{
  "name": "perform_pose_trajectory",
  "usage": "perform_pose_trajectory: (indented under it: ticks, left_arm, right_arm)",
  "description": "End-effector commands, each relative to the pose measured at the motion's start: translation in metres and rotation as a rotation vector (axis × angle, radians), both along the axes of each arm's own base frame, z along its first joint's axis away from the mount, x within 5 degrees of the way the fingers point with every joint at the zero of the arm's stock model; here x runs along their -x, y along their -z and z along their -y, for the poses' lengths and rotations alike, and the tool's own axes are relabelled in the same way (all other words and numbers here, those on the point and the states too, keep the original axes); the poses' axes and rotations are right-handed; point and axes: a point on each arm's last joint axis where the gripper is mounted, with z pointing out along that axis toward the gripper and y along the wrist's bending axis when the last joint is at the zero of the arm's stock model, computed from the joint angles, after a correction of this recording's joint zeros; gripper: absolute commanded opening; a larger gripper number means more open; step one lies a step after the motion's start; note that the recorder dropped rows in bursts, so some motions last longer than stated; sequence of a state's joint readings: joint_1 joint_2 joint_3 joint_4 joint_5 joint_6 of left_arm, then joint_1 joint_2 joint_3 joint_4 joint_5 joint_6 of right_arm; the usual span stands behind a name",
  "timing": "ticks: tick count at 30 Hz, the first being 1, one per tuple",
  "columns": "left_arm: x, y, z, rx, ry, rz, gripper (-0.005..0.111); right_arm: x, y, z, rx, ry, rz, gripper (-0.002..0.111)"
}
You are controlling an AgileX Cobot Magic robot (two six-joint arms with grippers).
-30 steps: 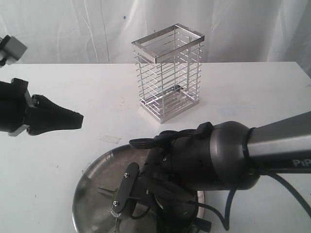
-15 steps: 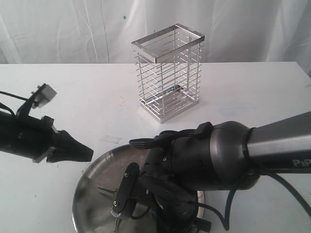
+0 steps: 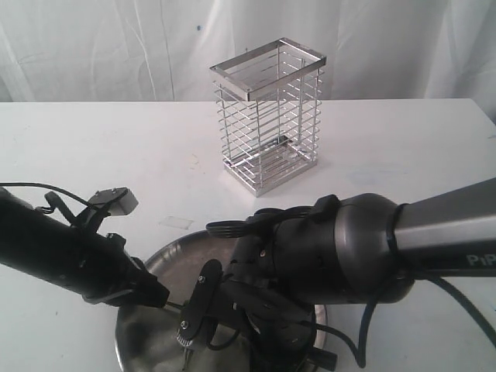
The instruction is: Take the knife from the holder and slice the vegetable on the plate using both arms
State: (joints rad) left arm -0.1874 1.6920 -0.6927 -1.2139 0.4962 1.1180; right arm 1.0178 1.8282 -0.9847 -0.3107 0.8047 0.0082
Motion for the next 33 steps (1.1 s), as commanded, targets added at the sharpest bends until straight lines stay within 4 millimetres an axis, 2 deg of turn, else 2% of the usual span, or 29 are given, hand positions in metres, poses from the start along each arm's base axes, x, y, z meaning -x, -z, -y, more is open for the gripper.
perform_pose_trajectory:
  ticks: [1,10,12,15,18,21,24,27,33]
  left_arm:
    - [-0.001,0.003,0.003,0.026,-0.023,-0.009,0.000]
    - [-0.006,-0.001,0.005,0.073,-0.036,0.050,0.000]
    - [-0.006,0.008,0.006,0.051,-0.039,0.030,0.000]
    - [-0.002,0.043,0.017,-0.017,0.008,-0.063,0.000]
    - [-0.002,0.053,0.016,-0.045,-0.001,-0.084,0.000]
    - [-0.004,0.035,0.016,-0.016,-0.005,-0.027,0.000]
    - [-0.003,0.005,0.016,0.013,-0.004,0.074,0.000]
    - [-0.002,-0.011,0.016,0.025,-0.004,0.126,0.000]
    - [0.006,-0.023,0.016,0.034,0.033,0.115,0.000]
  right_arm:
    - [-0.001,-0.001,-0.002,-0.022,-0.006,0.003,0.000]
    - [-0.001,-0.001,-0.002,-0.021,-0.007,0.004,0.000]
    - [-0.001,-0.001,-0.003,-0.024,-0.008,0.005,0.000]
    - [-0.001,-0.001,-0.002,-0.023,-0.008,0.005,0.000]
    - [0.000,-0.001,0.000,-0.002,-0.003,-0.003,0.000]
    - [0.000,-0.001,0.001,0.014,-0.001,-0.007,0.000]
    - [0.000,-0.001,0.006,0.073,-0.001,-0.013,0.000]
    - [0.001,-0.002,0.011,0.130,0.000,-0.018,0.000]
    - [0.000,-0.005,0.018,0.204,-0.002,-0.008,0.000]
